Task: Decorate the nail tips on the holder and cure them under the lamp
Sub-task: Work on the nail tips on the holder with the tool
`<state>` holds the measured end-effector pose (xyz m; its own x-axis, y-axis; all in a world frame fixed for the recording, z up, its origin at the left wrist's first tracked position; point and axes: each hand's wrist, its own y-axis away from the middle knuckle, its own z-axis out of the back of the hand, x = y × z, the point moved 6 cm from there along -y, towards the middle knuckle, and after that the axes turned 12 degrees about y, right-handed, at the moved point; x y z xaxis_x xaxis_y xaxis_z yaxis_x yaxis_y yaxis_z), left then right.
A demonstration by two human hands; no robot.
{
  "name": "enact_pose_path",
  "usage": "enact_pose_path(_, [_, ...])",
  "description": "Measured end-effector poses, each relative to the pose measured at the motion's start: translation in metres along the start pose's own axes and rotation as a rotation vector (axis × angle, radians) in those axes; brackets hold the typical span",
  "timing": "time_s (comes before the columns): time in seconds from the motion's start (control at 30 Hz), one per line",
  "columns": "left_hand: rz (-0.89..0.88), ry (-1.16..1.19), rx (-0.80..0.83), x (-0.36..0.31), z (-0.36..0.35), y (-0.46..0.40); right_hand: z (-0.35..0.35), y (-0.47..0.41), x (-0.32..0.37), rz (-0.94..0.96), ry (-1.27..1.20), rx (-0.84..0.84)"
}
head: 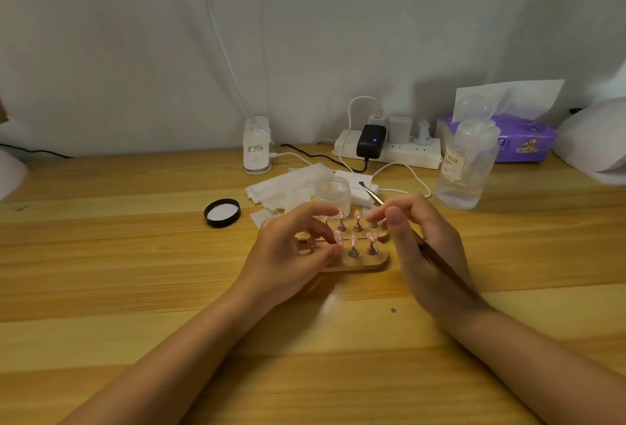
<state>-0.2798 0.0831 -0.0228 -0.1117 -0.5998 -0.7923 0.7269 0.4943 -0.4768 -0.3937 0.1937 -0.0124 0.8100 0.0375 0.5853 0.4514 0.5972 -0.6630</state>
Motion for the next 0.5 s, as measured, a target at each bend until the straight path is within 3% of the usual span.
enact_pose_path(0.5, [-0.028, -0.103, 0.01, 0.002, -0.004, 0.0, -0.013, 0.001, 0.007, 0.199, 0.411, 0.129])
